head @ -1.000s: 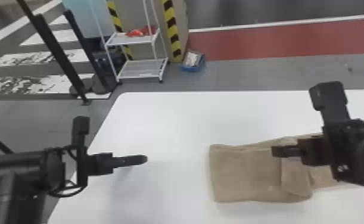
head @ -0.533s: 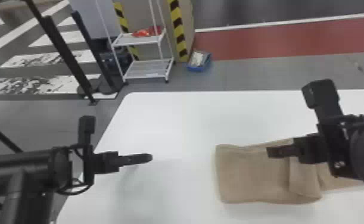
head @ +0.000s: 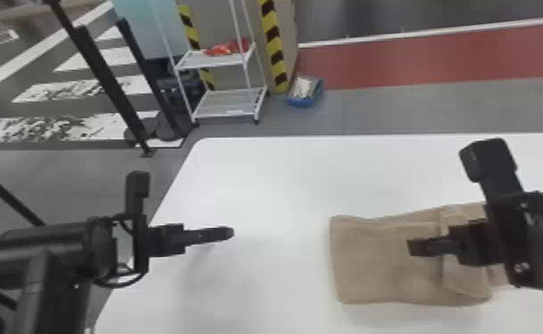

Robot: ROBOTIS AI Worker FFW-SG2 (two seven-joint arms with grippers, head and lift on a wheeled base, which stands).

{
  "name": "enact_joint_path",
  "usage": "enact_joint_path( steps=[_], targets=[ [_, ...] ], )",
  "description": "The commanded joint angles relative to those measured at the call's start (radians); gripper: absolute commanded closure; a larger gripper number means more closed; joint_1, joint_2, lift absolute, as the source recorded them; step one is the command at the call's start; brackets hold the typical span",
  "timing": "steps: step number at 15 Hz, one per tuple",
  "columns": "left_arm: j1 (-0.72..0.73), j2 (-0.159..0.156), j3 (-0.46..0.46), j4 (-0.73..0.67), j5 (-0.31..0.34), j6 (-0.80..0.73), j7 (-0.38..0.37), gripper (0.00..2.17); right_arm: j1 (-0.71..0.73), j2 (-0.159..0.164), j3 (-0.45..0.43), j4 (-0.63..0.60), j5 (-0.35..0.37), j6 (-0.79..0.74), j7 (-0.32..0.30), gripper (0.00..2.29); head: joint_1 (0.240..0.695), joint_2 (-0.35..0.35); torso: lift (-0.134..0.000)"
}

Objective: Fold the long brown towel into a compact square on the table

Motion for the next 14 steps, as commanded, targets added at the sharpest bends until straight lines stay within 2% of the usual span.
enact_joint_path(
  steps=[1, 8, 12, 14],
  targets=[
    [-0.001, 0.000, -0.004, 0.004, -0.002, 0.000, 0.000, 0.06, 0.000, 0.001, 0.002, 0.000, 0.014, 0.014, 0.020, 0.21, 0.695, 0.302, -0.124],
    [-0.004, 0.008, -0.004, 0.018, -0.002, -0.009, -0.006, 0.06, 0.008, 0.001, 0.009, -0.003, 0.129, 0.014, 0.152, 0.22, 0.695, 0.306, -0.124],
    [-0.009, 0.008, -0.009, 0.021, -0.002, -0.012, -0.009, 0.06, 0.029, 0.001, -0.015, -0.046, 0.146, 0.014, 0.197, 0.22, 0.695, 0.304, -0.124],
    [-0.009, 0.008, -0.009, 0.021, -0.002, -0.009, -0.011, 0.06, 0.039, 0.001, -0.018, -0.048, 0.180, 0.014, 0.246, 0.22, 0.695, 0.301, -0.124]
  ],
)
